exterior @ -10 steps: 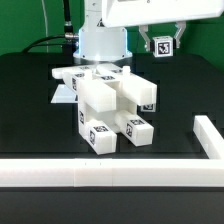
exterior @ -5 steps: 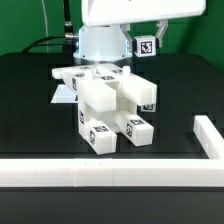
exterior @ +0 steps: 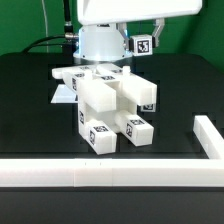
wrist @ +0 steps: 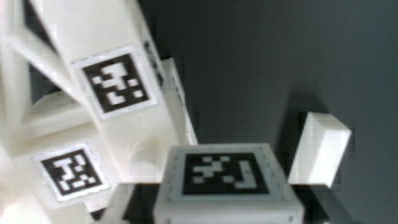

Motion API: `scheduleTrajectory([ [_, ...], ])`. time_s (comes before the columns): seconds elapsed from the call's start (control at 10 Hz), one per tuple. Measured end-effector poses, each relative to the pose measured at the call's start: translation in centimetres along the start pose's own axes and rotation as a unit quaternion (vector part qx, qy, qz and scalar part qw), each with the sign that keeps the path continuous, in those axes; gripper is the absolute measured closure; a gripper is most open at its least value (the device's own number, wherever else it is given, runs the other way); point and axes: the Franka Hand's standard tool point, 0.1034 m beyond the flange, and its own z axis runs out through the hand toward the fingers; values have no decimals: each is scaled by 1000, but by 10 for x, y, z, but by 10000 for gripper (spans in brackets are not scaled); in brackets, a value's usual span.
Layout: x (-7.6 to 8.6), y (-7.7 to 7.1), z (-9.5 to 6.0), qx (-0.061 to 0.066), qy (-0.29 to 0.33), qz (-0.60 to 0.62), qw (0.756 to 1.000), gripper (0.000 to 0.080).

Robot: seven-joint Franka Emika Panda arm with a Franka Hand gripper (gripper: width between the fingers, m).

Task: Assemble chair

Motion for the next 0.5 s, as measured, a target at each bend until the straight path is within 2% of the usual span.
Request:
scheduleTrajectory([
  [0.2, 7, 17, 2, 9, -28, -65, 997, 527],
  [0.3, 11, 21, 4, 7, -30, -69, 997, 527],
  [0.5, 9, 19, 5, 8, -31, -67, 997, 527],
])
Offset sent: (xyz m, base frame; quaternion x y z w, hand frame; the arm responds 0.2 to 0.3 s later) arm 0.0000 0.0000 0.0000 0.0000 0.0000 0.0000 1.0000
